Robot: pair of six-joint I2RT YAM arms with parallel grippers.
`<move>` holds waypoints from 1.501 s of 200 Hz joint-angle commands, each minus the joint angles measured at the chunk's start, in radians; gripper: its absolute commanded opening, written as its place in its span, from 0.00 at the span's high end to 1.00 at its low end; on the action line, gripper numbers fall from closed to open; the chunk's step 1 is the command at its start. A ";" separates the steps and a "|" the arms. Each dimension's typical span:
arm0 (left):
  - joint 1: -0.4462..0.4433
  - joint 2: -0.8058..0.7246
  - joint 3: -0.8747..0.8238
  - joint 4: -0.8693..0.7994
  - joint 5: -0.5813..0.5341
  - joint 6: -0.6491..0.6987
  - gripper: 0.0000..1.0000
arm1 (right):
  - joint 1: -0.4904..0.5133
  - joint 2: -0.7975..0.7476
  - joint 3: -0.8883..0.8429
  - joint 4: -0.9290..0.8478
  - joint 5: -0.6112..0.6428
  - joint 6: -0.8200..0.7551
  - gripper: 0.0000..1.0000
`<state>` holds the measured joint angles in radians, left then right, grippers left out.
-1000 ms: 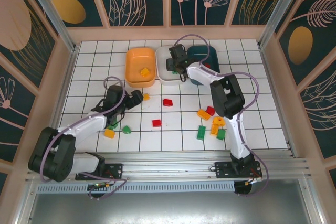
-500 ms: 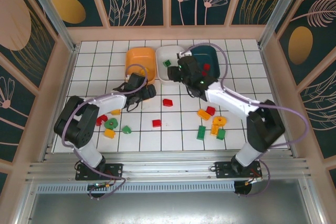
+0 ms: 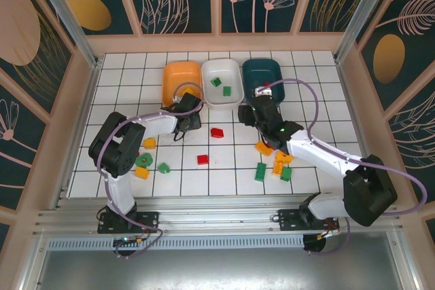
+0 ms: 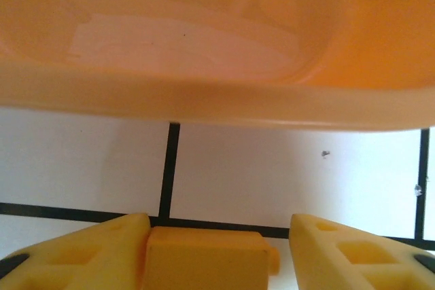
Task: Sort the legos into containers by color
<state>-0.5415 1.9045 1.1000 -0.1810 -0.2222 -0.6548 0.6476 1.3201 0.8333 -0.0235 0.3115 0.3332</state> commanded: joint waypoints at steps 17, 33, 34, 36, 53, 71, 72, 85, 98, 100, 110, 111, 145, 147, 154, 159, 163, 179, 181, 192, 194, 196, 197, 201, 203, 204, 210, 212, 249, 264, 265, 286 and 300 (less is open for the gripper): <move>-0.008 -0.001 -0.023 -0.022 -0.024 0.016 0.56 | -0.025 -0.069 -0.052 0.044 0.037 0.019 0.37; -0.007 -0.026 -0.045 -0.018 -0.021 0.017 0.61 | -0.036 -0.081 -0.069 0.043 0.035 0.026 0.37; -0.008 -0.027 -0.047 -0.019 -0.020 0.018 0.61 | -0.037 -0.082 -0.070 0.043 0.034 0.026 0.37; -0.008 -0.031 -0.049 -0.020 -0.018 0.017 0.61 | -0.037 -0.083 -0.071 0.045 0.034 0.026 0.37; -0.012 -0.056 -0.060 -0.023 -0.007 0.020 0.62 | -0.046 -0.094 -0.080 0.047 0.022 0.029 0.37; -0.015 -0.074 -0.066 -0.026 -0.003 0.030 0.65 | -0.046 -0.104 -0.086 0.049 0.024 0.033 0.37; -0.015 -0.074 -0.066 -0.026 -0.003 0.030 0.66 | -0.045 -0.105 -0.086 0.049 0.024 0.033 0.37; -0.016 -0.077 -0.064 -0.031 0.002 0.033 0.72 | -0.046 -0.111 -0.088 0.050 0.023 0.032 0.38; -0.017 -0.078 -0.058 -0.038 0.004 0.038 0.72 | -0.048 -0.113 -0.086 0.045 0.027 0.029 0.38; -0.017 -0.079 -0.057 -0.039 0.004 0.038 0.72 | -0.049 -0.114 -0.087 0.044 0.029 0.029 0.38; -0.016 -0.088 -0.055 -0.040 0.003 0.039 0.72 | -0.049 -0.115 -0.089 0.046 0.027 0.032 0.38; -0.016 -0.089 -0.055 -0.040 0.003 0.039 0.72 | -0.050 -0.116 -0.090 0.046 0.026 0.032 0.38; -0.018 -0.136 -0.018 -0.066 0.028 0.053 0.72 | -0.052 -0.109 -0.091 0.052 0.021 0.033 0.38; -0.017 -0.138 -0.015 -0.068 0.031 0.054 0.73 | -0.054 -0.108 -0.091 0.052 0.020 0.034 0.38; -0.018 -0.147 -0.005 -0.070 0.043 0.060 0.72 | -0.055 -0.110 -0.092 0.054 0.019 0.034 0.38; -0.017 -0.154 0.004 -0.073 0.052 0.064 0.73 | -0.055 -0.109 -0.092 0.056 0.017 0.035 0.38; -0.018 -0.159 0.011 -0.074 0.059 0.067 0.73 | -0.055 -0.109 -0.092 0.057 0.014 0.037 0.38; -0.017 -0.171 0.053 -0.087 0.084 0.080 0.73 | -0.055 -0.108 -0.091 0.059 0.012 0.034 0.38; -0.017 -0.172 0.060 -0.090 0.084 0.082 0.73 | -0.055 -0.109 -0.091 0.059 0.012 0.034 0.38; -0.017 -0.171 0.103 -0.109 0.079 0.095 0.73 | -0.057 -0.109 -0.090 0.056 0.012 0.033 0.38; -0.017 -0.170 0.113 -0.112 0.078 0.098 0.73 | -0.057 -0.109 -0.089 0.056 0.012 0.033 0.38; -0.017 -0.170 0.121 -0.114 0.077 0.102 0.73 | -0.057 -0.109 -0.089 0.056 0.011 0.033 0.38; -0.017 -0.170 0.126 -0.115 0.076 0.104 0.73 | -0.058 -0.109 -0.090 0.056 0.012 0.033 0.38; -0.017 -0.167 0.145 -0.122 0.073 0.109 0.72 | -0.058 -0.108 -0.091 0.058 0.009 0.033 0.38; -0.017 -0.165 0.155 -0.124 0.068 0.112 0.72 | -0.057 -0.108 -0.091 0.059 0.008 0.033 0.38; -0.017 -0.163 0.159 -0.126 0.066 0.113 0.72 | -0.058 -0.108 -0.092 0.058 0.007 0.033 0.38; -0.014 -0.154 0.189 -0.135 0.057 0.123 0.71 | -0.058 -0.107 -0.091 0.058 0.005 0.033 0.38; -0.012 -0.150 0.199 -0.138 0.054 0.125 0.71 | -0.057 -0.108 -0.091 0.057 0.006 0.033 0.38; 0.063 -0.020 0.394 -0.184 0.058 0.162 0.72 | -0.062 -0.111 -0.087 0.046 0.002 0.026 0.38; 0.104 0.039 0.459 -0.188 0.074 0.166 0.71 | -0.062 -0.108 -0.085 0.047 -0.023 0.030 0.38; 0.106 0.043 0.463 -0.189 0.074 0.166 0.71 | -0.062 -0.108 -0.084 0.047 -0.025 0.030 0.38; 0.137 0.139 0.586 -0.235 0.080 0.184 0.70 | -0.059 -0.091 -0.070 0.042 -0.067 0.034 0.38; 0.143 0.197 0.659 -0.268 0.062 0.195 0.69 | -0.053 -0.073 -0.060 0.041 -0.096 0.033 0.38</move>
<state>-0.4126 2.0106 1.6581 -0.3496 -0.1558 -0.5011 0.5941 1.2293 0.7563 0.0036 0.2665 0.3508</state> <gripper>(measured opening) 0.370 0.618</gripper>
